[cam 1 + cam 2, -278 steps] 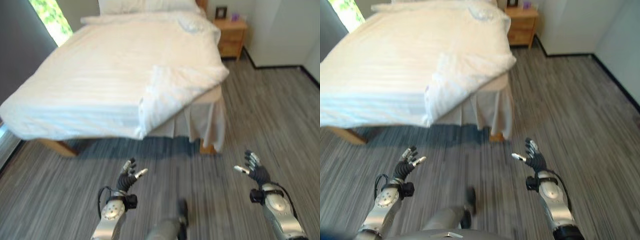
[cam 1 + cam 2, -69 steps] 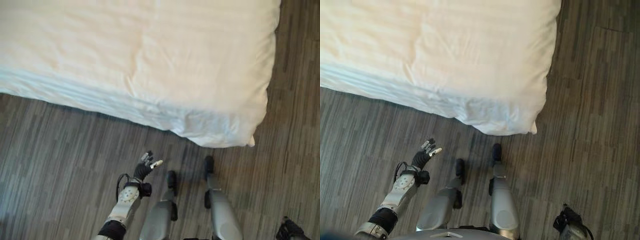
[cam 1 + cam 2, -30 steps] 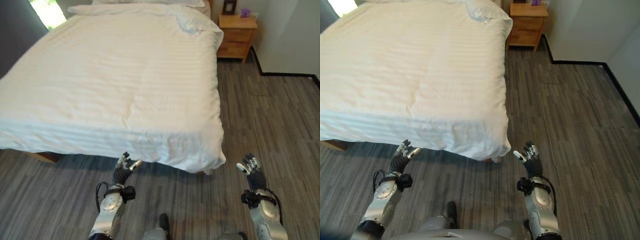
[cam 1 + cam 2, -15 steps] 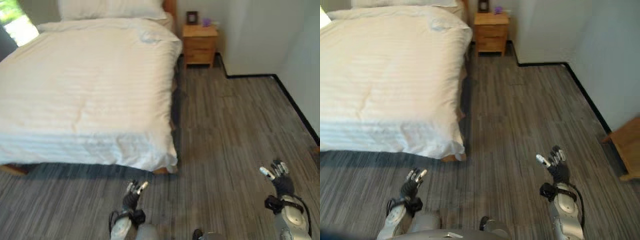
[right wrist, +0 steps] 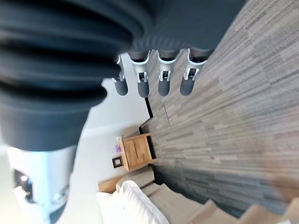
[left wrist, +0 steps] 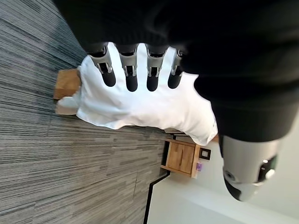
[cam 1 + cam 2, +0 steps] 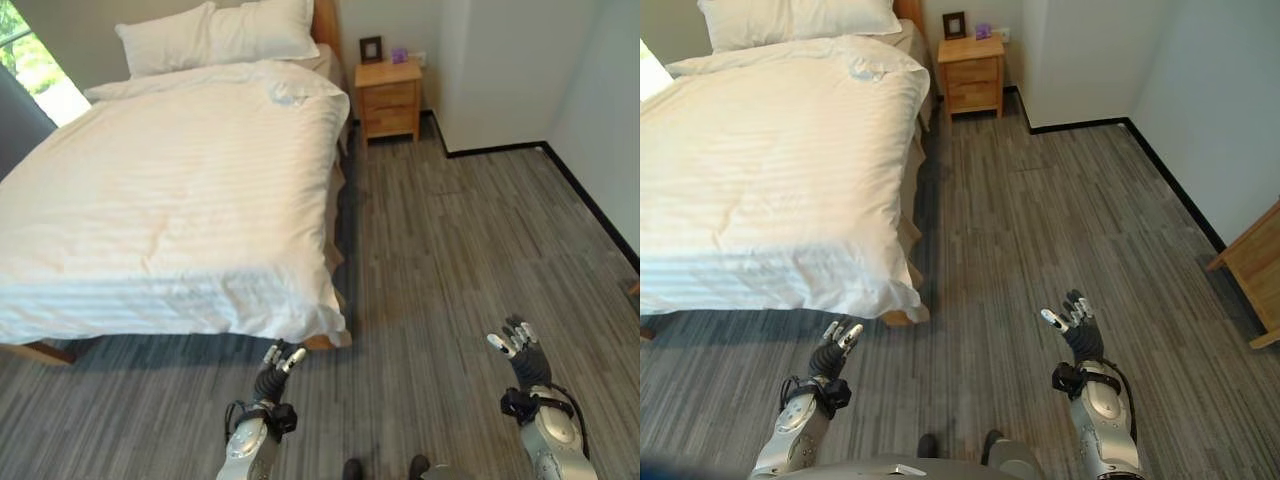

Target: Making the bed.

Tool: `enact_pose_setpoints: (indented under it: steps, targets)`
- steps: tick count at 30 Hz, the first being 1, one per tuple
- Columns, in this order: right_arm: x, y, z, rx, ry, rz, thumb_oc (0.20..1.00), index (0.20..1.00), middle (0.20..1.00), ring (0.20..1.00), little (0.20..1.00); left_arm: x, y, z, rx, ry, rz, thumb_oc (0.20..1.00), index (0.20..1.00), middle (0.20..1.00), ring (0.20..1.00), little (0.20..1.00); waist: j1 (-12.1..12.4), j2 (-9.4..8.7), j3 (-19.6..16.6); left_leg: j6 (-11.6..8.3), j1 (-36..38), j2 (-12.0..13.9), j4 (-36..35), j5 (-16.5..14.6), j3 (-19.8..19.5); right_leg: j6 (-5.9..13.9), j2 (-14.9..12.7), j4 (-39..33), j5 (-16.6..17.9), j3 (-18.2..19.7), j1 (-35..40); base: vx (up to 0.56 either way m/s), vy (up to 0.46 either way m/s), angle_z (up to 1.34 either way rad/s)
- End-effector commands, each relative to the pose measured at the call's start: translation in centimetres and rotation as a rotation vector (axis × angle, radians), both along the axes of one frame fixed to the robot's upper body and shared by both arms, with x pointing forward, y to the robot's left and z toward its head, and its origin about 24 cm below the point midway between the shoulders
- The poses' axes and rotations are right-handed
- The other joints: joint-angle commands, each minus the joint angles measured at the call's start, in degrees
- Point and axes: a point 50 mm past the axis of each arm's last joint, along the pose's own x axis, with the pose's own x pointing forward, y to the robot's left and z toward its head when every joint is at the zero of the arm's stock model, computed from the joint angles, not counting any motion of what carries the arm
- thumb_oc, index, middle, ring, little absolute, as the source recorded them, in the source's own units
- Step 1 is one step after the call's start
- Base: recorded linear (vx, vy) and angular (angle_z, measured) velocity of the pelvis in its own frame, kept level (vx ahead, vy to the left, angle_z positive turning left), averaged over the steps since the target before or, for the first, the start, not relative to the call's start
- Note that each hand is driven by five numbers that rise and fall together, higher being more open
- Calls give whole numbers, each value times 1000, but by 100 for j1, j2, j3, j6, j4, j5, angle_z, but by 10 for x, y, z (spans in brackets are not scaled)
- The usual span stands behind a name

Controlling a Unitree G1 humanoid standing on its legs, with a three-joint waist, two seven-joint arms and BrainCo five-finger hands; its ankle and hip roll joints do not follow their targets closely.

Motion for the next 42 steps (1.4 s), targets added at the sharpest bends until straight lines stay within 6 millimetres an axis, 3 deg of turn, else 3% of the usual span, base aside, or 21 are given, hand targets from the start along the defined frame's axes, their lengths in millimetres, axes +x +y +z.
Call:
enact_pose_setpoints:
  steps: [1,4,5,8,12,13,15,17,18,21,23,24,26,27,28,31,36,42]
  targets:
    - [6,14,15,83,-122,30,1000,1000,1000,1000,1000,9,30,20,86,-101,30,1000,1000,1000,1000,1000,122,-475,-84,101,37,-252,-144,95,29,741,-612,-1522,1048,289,962,20,54,-12]
    - [6,14,14,89,-118,31,1000,1000,1000,1000,1000,10,29,20,88,-98,30,1000,1000,1000,1000,1000,127,-546,-114,113,91,-250,-147,65,46,756,-606,-1560,1072,315,996,16,23,-8]
    - [14,11,10,4,-29,136,1000,1000,1000,1000,1000,6,88,53,440,-126,187,1000,1000,1000,1000,1000,66,-553,-375,-9,417,43,-19,-316,568,816,-504,-1290,969,382,875,-1,8,-5]
    - [14,8,13,28,-50,109,1000,1000,1000,1000,1000,12,75,49,382,-127,107,1000,1000,1000,1000,1000,28,-561,-420,30,458,10,-34,-311,552,807,-501,-1395,1014,379,957,-29,13,-11]
    - [14,14,8,-24,-10,158,1000,1000,1000,1000,1000,15,72,50,336,-138,131,1000,1000,1000,1000,1000,54,-539,-248,102,441,34,27,-346,643,868,-553,-765,1060,264,566,-89,15,-16]
    - [12,16,6,-13,-3,161,1000,1000,1000,1000,1000,19,73,51,344,-143,121,1000,1000,1000,1000,1000,-37,-519,-83,136,423,56,68,-339,600,984,-484,-143,1150,577,208,-85,-49,-26]
    - [10,21,3,22,6,165,1000,1000,1000,1000,1000,24,77,53,381,-139,118,1000,1000,1000,1000,1000,-118,-506,16,98,404,127,103,-341,506,998,-459,-57,1164,913,22,-34,-132,-10]
    - [8,26,0,47,10,171,1000,1000,1000,1000,1000,24,80,55,379,-147,130,1000,1000,1000,1000,1000,-95,-444,24,-14,460,317,71,-340,556,946,-874,-333,1261,711,-21,107,-284,1]
    - [5,24,-3,54,27,170,1000,1000,1000,1000,1000,20,81,55,367,-150,129,1000,1000,1000,1000,1000,-118,-439,9,-151,651,481,-58,-345,612,990,-1205,-610,1518,445,-52,193,-375,-31]
    - [5,23,-4,65,30,169,1000,1000,1000,1000,1000,17,83,54,360,-144,141,1000,1000,1000,1000,1000,-178,-557,-78,-372,717,757,-74,-311,655,997,-897,-948,1231,603,158,192,-414,-35]
    - [9,10,1,24,20,154,1000,1000,1000,1000,1000,21,78,49,306,-135,146,1000,1000,1000,1000,1000,-192,-612,-100,-517,322,1071,512,-84,569,817,-661,-1102,1088,515,420,106,-531,37]
    - [7,-5,6,3,5,114,1000,1000,1000,1000,1000,26,65,44,235,-136,127,1000,1000,1000,1000,1000,-227,-648,-25,-534,-26,1118,1170,141,580,667,-609,-1250,1079,247,658,30,-404,97]
    - [3,-18,5,-12,22,61,1000,1000,1000,1000,1000,28,55,41,204,-131,85,1000,1000,1000,1000,1000,-219,-706,34,-520,-203,1017,1547,220,630,562,-590,-1396,1059,85,876,61,-267,104]
    - [3,-22,4,4,23,27,1000,1000,1000,1000,1000,28,51,40,199,-131,67,1000,1000,1000,1000,1000,-155,-738,77,-482,-338,758,1596,133,489,541,-594,-1436,1038,73,953,118,-191,51]
    - [-1,-24,1,31,32,14,1000,1000,1000,1000,1000,24,47,36,177,-118,56,1000,1000,1000,1000,1000,-95,-782,36,-395,-482,427,1402,-32,436,537,-574,-1508,1027,96,1032,147,-165,23]
    - [-7,-23,-6,18,67,22,1000,1000,1000,1000,1000,16,44,28,177,-76,28,1000,1000,1000,1000,1000,-34,-700,-101,-249,-367,175,652,-3,527,560,-447,-1540,960,114,1077,152,-34,17]
    - [-10,-3,-18,90,99,59,1000,1000,1000,1000,1000,14,47,30,190,-86,27,1000,1000,1000,1000,1000,-29,-565,-248,-132,-11,32,7,96,291,588,-401,-1479,903,185,1044,125,75,-9]
    - [-8,8,-21,131,105,94,1000,1000,1000,1000,1000,12,61,34,212,-92,76,1000,1000,1000,1000,1000,59,-564,-196,-13,61,-65,-30,15,232,669,-500,-1482,916,330,1059,78,98,-6]
